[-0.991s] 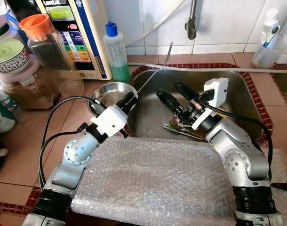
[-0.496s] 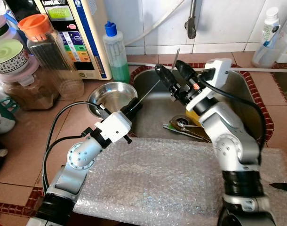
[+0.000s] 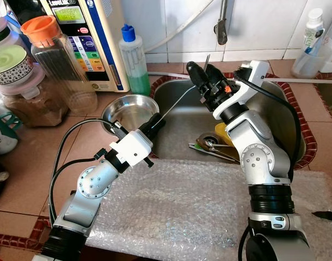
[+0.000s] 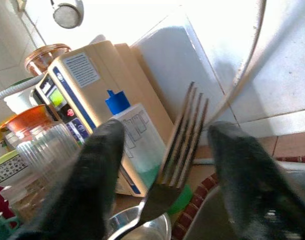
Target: Kitchen organization
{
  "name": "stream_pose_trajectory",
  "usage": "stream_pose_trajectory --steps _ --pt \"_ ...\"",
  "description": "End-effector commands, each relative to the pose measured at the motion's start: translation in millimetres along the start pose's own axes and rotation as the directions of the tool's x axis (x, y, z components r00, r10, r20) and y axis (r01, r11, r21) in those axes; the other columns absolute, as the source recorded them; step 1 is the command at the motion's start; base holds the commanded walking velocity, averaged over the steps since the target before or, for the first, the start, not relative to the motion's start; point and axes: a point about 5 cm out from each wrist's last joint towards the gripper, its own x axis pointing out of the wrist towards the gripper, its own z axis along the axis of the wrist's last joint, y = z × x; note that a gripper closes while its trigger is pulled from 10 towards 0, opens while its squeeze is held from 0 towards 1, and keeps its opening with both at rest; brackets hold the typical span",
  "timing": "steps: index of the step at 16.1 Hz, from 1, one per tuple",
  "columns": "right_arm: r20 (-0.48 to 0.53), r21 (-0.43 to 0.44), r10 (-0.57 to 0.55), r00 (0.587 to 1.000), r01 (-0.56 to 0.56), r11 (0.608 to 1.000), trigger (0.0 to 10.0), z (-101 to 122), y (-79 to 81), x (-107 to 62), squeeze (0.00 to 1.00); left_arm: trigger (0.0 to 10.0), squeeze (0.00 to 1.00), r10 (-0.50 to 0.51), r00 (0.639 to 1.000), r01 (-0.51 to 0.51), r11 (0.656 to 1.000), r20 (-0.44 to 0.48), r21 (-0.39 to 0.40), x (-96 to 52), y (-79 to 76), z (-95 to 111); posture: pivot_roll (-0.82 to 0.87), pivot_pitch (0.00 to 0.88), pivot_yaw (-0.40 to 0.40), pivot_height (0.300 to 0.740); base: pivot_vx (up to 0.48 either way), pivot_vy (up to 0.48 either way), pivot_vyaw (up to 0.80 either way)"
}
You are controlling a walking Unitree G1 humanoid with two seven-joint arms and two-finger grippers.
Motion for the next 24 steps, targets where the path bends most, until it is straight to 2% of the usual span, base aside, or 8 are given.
stream_pose_trajectory --steps 1,4,9,12,21,22,23,24 --pt "0.016 0.018 0.010 1.000 -0.011 1.000 0.0 4.0 3.7 5.8 0.00 0.0 0.00 0.005 1.000 -0.005 1.000 0.015 0.009 -0.6 1.8 3.4 -0.21 0.173 0.126 0.740 0.000 0.000 0.00" --pt "0.016 0.053 -0.008 1.000 0.007 0.999 0.0 4.4 1.6 7.9 0.00 0.0 0.00 0.002 1.000 -0.002 1.000 0.020 0.009 1.1 1.4 4.1 -0.21 0.173 0.127 0.740 0.000 0.000 0.00" --pt "-0.040 0.175 -0.040 0.998 0.046 0.984 0.0 -2.4 0.0 14.0 0.00 0.0 0.00 0.003 1.000 -0.003 1.000 0.028 0.012 0.6 -0.6 5.5 -0.20 0.171 0.118 0.740 0.000 0.000 0.00" --pt "-0.069 0.259 -0.087 0.994 0.102 0.960 0.0 -5.4 -6.4 16.1 0.00 0.0 0.00 0.010 0.999 -0.010 1.000 0.031 0.015 0.2 -0.2 6.3 -0.20 0.170 0.112 0.740 0.000 0.000 0.00" --pt "-0.085 0.261 -0.206 0.975 0.221 0.940 0.0 -4.7 -21.7 13.5 0.00 0.0 0.00 -0.005 0.999 0.004 1.000 0.037 0.026 0.9 -2.3 7.3 -0.21 0.175 0.118 0.740 0.000 0.000 0.00" --pt "-0.079 0.260 -0.223 0.972 0.236 0.936 0.0 -3.7 -23.5 13.0 0.00 4.0 0.02 -0.011 0.999 0.009 1.000 0.040 0.029 1.2 -3.0 7.7 -0.21 0.174 0.119 0.740 0.000 0.000 0.00" --pt "-0.075 0.256 -0.233 0.970 0.245 0.935 0.0 -3.0 -24.6 12.6 0.00 6.1 0.50 -0.010 0.999 0.009 1.000 0.042 0.026 1.1 -3.0 7.8 -0.20 0.173 0.119 0.740 0.000 0.000 0.00" --pt "-0.071 0.246 -0.247 0.966 0.257 0.935 0.0 -2.7 -26.4 12.3 0.00 10.0 1.00 -0.005 0.999 0.004 1.000 0.044 0.024 1.2 -2.4 8.2 -0.20 0.173 0.118 0.740 0.000 0.000 0.00"
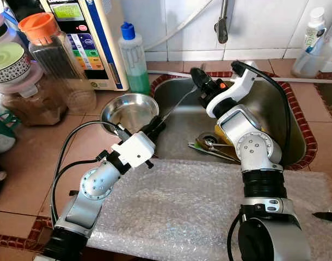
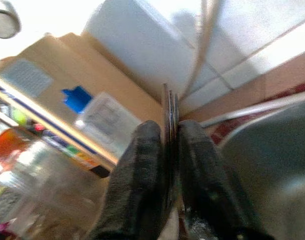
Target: Kitchen organization
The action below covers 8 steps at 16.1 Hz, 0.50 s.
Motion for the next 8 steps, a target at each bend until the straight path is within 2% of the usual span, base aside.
stream_pose_trajectory --steps 1,6,8 --pt "0.058 -0.022 -0.057 0.997 0.058 0.998 0.0 11.8 -9.5 -2.3 0.00 10.0 1.00 0.010 0.998 -0.011 1.000 0.055 0.007 -0.8 3.4 8.5 -0.20 0.173 0.118 0.740 0.000 0.000 0.00" --pt "0.082 -0.028 -0.092 0.992 0.094 0.995 0.0 13.5 -11.1 -0.7 0.00 10.0 1.00 0.010 0.999 -0.011 1.000 0.052 0.018 -2.8 3.3 8.9 -0.19 0.176 0.117 0.740 0.000 0.000 0.00" --pt "0.137 -0.046 -0.143 0.980 0.150 0.988 0.0 19.9 -16.4 -0.8 0.00 10.0 1.00 0.005 0.999 -0.005 1.000 0.053 0.014 -4.1 3.7 8.5 -0.20 0.178 0.121 0.740 0.000 0.000 0.00"
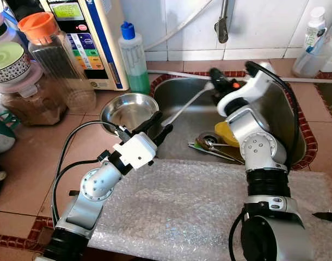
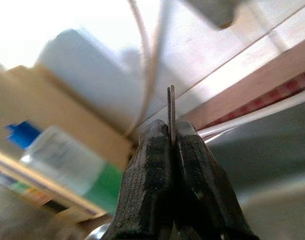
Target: Kitchen organization
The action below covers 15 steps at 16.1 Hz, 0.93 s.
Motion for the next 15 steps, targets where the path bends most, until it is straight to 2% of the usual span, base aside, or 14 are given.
stream_pose_trajectory --steps 1,6,8,10,11,13,14,15 --pt "0.040 -0.027 -0.015 0.999 0.016 1.000 0.0 6.9 3.2 3.4 0.00 10.0 1.00 0.000 1.000 0.000 1.000 0.018 0.006 -3.4 5.0 3.6 -0.20 0.180 0.126 0.740 0.000 0.000 0.00" --pt "0.116 -0.128 -0.040 0.992 0.054 0.990 0.0 17.8 -3.6 2.0 0.00 10.0 1.00 -0.038 0.998 0.041 0.997 0.046 -0.068 -4.5 3.7 6.6 -0.20 0.180 0.136 0.740 0.000 0.000 0.00" --pt "0.142 -0.212 -0.024 0.990 0.054 0.976 0.0 21.8 -4.1 1.2 0.00 10.0 1.00 -0.056 0.997 0.063 0.991 0.056 -0.118 -5.2 2.3 8.0 -0.20 0.179 0.137 0.740 0.000 0.000 0.00" --pt "0.152 -0.396 0.024 0.988 0.038 0.917 0.0 27.9 -5.4 -0.7 0.00 10.0 1.00 -0.061 0.996 0.073 0.972 0.059 -0.222 -6.1 3.1 8.4 -0.20 0.180 0.144 0.740 0.000 0.000 0.00" --pt "0.152 -0.513 0.055 0.987 0.031 0.858 0.0 30.7 -6.3 -3.0 0.00 10.0 1.00 -0.082 0.996 0.090 0.971 0.048 -0.219 -8.0 5.1 6.0 -0.20 0.180 0.144 0.740 0.000 0.000 0.00" --pt "0.124 -0.601 0.083 0.989 0.008 0.799 0.0 28.2 -10.7 -6.8 0.00 10.0 1.00 -0.108 0.994 0.112 0.969 0.032 -0.220 -9.6 5.1 2.6 -0.21 0.182 0.145 0.740 0.000 0.000 0.00" --pt "0.118 -0.622 0.088 0.989 0.005 0.783 0.0 27.5 -11.9 -7.5 0.00 10.0 1.00 -0.117 0.993 0.121 0.967 0.030 -0.225 -9.8 4.8 2.3 -0.21 0.182 0.145 0.740 0.000 0.000 0.00" --pt "0.080 -0.681 0.110 0.991 -0.026 0.732 0.0 23.0 -15.0 -10.6 0.00 10.0 1.00 -0.141 0.990 0.142 0.963 0.020 -0.231 -10.0 3.6 1.7 -0.20 0.183 0.143 0.740 0.000 0.000 0.00"
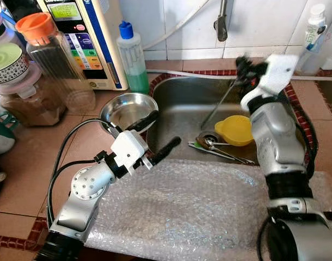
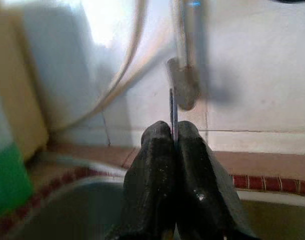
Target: Kitchen organization
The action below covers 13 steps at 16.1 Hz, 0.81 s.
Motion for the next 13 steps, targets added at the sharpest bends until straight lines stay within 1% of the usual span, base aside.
stream_pose_trajectory --steps 1,2,3,4,5,7,8,9,10,11,12,13 --pt "-0.017 -0.056 0.060 0.998 -0.061 0.997 0.0 -6.8 6.5 -3.3 0.00 10.0 1.00 -0.036 0.999 0.036 0.999 -0.032 -0.001 -3.4 0.1 -2.2 -0.20 0.186 0.142 0.740 0.000 0.000 0.00" --pt "-0.043 -0.100 0.106 0.993 -0.110 0.989 0.0 -14.2 8.9 -7.5 0.00 10.0 1.00 -0.071 0.996 0.069 0.997 -0.052 -0.028 -4.3 -2.3 -4.5 -0.20 0.186 0.142 0.740 0.000 0.000 0.00" --pt "-0.061 -0.120 0.124 0.990 -0.131 0.984 0.0 -18.3 9.7 -9.7 0.00 10.0 1.00 -0.077 0.996 0.075 0.997 -0.055 -0.033 -4.7 -2.6 -4.9 -0.20 0.187 0.142 0.740 0.000 0.000 0.00" --pt "-0.102 -0.196 0.167 0.981 -0.184 0.963 0.0 -28.9 11.3 -16.7 0.00 10.0 1.00 -0.103 0.992 0.099 0.994 -0.077 -0.052 -6.1 -3.7 -7.4 -0.20 0.187 0.143 0.740 0.000 0.000 0.00" --pt "-0.116 -0.223 0.178 0.977 -0.200 0.954 0.0 -32.1 11.5 -18.9 0.00 10.0 1.00 -0.112 0.990 0.108 0.993 -0.085 -0.055 -6.5 -4.0 -8.2 -0.20 0.187 0.143 0.740 0.000 0.000 0.00" --pt "-0.174 -0.349 0.233 0.957 -0.281 0.894 0.0 -44.9 10.2 -29.6 0.00 10.0 1.00 -0.143 0.985 0.138 0.989 -0.101 -0.060 -6.8 -6.5 -9.4 -0.20 0.187 0.146 0.740 0.000 0.000 0.00" --pt "-0.192 -0.370 0.245 0.950 -0.301 0.879 0.0 -48.6 9.5 -32.9 0.00 10.0 1.00 -0.150 0.983 0.144 0.988 -0.106 -0.061 -6.7 -7.2 -9.8 -0.20 0.188 0.146 0.740 0.000 0.000 0.00" --pt "-0.236 -0.415 0.258 0.937 -0.337 0.845 9.8 -55.4 7.0 -38.5 0.00 10.0 1.00 -0.158 0.981 0.151 0.986 -0.112 -0.067 -6.9 -8.4 -10.6 -0.20 0.188 0.146 0.740 0.000 0.000 0.00" --pt "-0.255 -0.452 0.263 0.930 -0.355 0.818 10.0 -58.4 5.7 -41.2 0.00 10.0 1.00 -0.162 0.980 0.155 0.986 -0.115 -0.069 -7.2 -8.9 -11.0 -0.20 0.188 0.146 0.740 0.000 0.000 0.00" --pt "-0.269 -0.464 0.271 0.924 -0.371 0.804 10.0 -60.6 5.3 -42.9 0.00 10.0 1.00 -0.165 0.979 0.158 0.985 -0.119 -0.070 -7.5 -9.0 -11.2 -0.20 0.189 0.148 0.740 0.000 0.000 0.00" --pt "-0.306 -0.495 0.270 0.913 -0.395 0.774 10.0 -66.3 1.2 -47.8 0.00 10.0 1.00 -0.171 0.977 0.163 0.984 -0.125 -0.073 -8.0 -9.2 -11.7 -0.20 0.189 0.148 0.740 0.000 0.000 0.00" --pt "-0.322 -0.525 0.271 0.907 -0.409 0.746 10.0 -68.7 -1.6 -50.1 0.00 10.0 1.00 -0.180 0.975 0.171 0.982 -0.131 -0.077 -8.3 -9.8 -12.3 -0.20 0.189 0.148 0.740 0.000 0.000 0.00"
